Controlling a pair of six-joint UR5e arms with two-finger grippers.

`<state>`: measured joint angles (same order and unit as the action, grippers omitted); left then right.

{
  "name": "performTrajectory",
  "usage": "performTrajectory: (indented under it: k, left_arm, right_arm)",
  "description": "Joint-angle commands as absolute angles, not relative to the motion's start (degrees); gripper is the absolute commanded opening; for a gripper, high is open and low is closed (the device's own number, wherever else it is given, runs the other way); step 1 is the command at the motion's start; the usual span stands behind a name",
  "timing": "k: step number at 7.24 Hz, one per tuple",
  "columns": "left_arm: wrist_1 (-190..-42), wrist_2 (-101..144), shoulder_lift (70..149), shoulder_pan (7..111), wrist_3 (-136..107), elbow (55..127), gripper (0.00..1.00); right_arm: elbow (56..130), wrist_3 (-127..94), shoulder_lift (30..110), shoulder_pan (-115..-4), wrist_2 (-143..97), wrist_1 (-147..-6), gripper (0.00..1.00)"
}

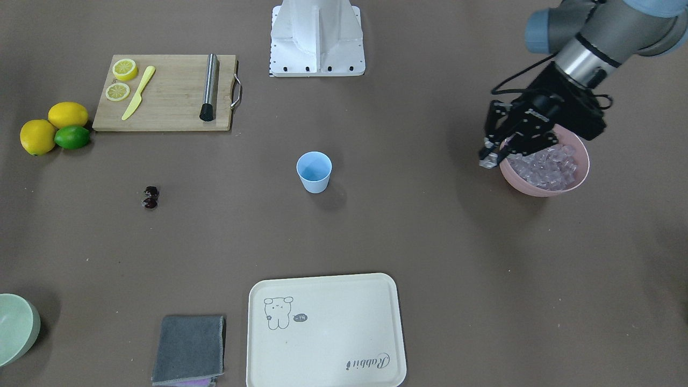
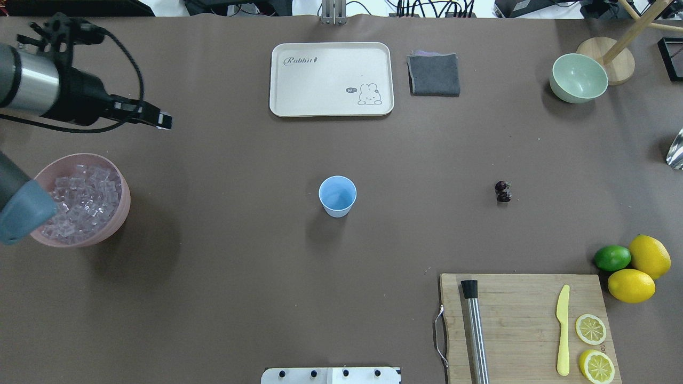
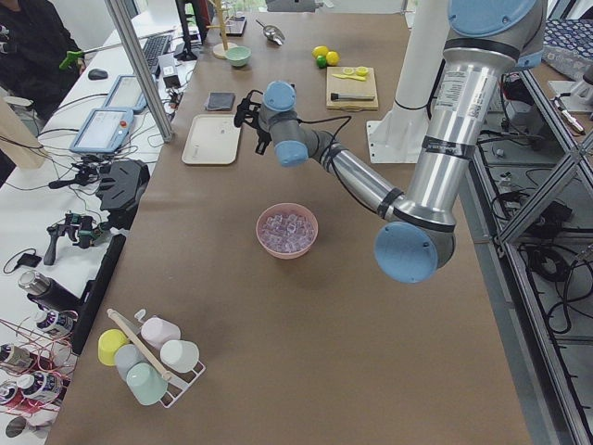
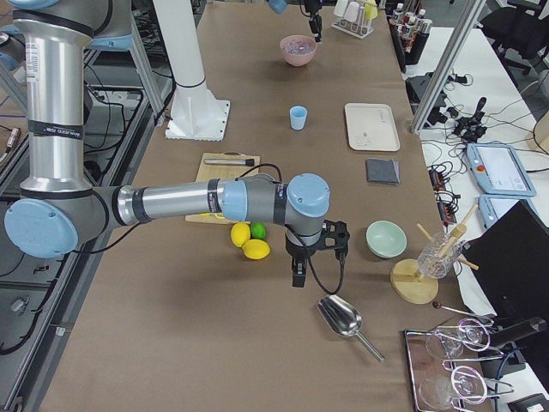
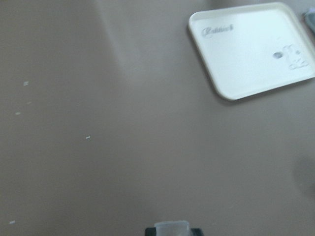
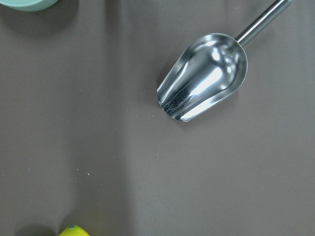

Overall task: Put ice and cherries in cup
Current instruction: 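Carry the ice cube with the left gripper over the blue cup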

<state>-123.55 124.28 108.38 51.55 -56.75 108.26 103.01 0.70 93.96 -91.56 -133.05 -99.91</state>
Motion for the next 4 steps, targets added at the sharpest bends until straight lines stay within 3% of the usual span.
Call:
performTrajectory:
  k: [1,4]
  left_arm:
    - [-122.87,112.67,119.84,38.40,-66.93,104.35,0.00]
    - [-122.87,101.43,126.03,30.33,-67.76,96.25,0.00]
  right_arm:
    - [103.01,0.62,93.96,-91.49,-133.07,-99.58,1.00]
    - [102.83,0.62,94.04,-91.49,-133.15,-98.44,1.00]
